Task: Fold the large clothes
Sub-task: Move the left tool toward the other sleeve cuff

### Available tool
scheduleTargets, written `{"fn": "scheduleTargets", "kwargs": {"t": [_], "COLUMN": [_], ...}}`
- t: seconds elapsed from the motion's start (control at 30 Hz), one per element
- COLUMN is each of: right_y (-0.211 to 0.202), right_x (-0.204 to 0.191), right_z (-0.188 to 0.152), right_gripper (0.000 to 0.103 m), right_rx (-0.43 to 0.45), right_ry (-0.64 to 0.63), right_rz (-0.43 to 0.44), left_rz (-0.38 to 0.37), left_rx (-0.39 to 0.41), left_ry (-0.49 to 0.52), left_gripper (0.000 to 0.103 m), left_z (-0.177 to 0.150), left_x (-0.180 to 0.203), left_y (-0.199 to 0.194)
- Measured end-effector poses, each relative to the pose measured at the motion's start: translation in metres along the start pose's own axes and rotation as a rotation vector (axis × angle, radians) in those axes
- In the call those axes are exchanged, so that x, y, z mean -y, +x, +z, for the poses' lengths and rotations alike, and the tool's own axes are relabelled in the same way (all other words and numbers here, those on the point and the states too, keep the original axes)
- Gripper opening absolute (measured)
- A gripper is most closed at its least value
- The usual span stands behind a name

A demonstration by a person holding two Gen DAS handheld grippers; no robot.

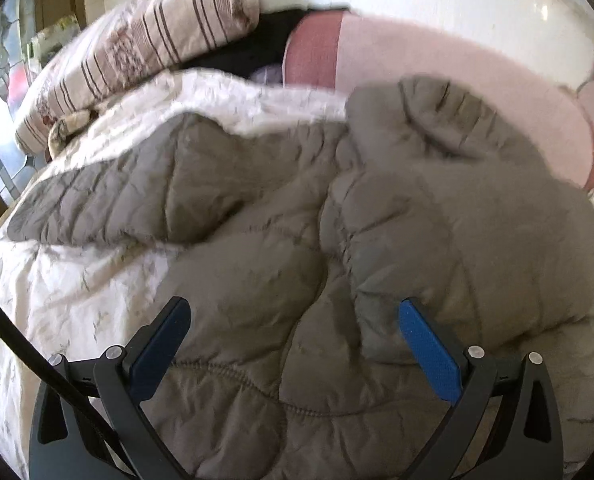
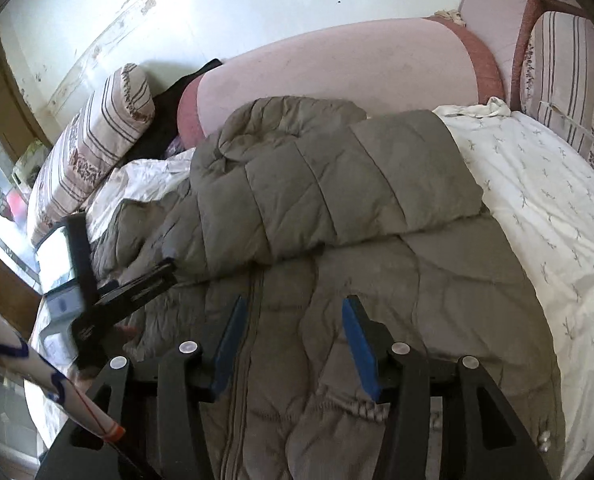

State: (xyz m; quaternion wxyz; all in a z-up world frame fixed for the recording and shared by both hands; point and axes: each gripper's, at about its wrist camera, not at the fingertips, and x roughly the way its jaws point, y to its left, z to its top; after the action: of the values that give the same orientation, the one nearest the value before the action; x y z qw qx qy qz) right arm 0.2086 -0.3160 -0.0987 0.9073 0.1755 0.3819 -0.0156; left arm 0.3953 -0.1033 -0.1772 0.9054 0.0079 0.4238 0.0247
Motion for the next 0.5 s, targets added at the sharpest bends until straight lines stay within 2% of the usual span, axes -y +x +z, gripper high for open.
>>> {"fn": "scheduleTargets", "kwargs": {"t": [0.03, 0.13, 0.27, 0.5], "right_y": [-0.001, 0.004, 0.023, 0.052], "right_x": [0.002, 0.011, 0.030, 0.046], "right_z": [-0.002, -0.005, -0.011, -0.011], "right_gripper": [0.055, 0.056, 0.056, 0.056], "right_rx": [-0.003, -0.002, -0.042, -0.088], "right_ry": [0.002, -0.005, 0.030, 0.051], "right_rz": [0.008, -0.011, -0.012, -0.052], "left_rz": [0.003, 0.002, 0.012, -0.014], "left_rx": [-0.020, -0.005, 0.021, 0.138], "left_ry": [0.003, -0.008, 0.012, -0.050], "left_gripper": [0.103, 0.103, 0.103, 0.103], "left_z": [-0.002, -0.003, -0.002, 0.008], "left_x": [0.000, -0.002, 0.000, -0.013], "left_y": [0.006, 0.006, 0.002, -0.024]}}
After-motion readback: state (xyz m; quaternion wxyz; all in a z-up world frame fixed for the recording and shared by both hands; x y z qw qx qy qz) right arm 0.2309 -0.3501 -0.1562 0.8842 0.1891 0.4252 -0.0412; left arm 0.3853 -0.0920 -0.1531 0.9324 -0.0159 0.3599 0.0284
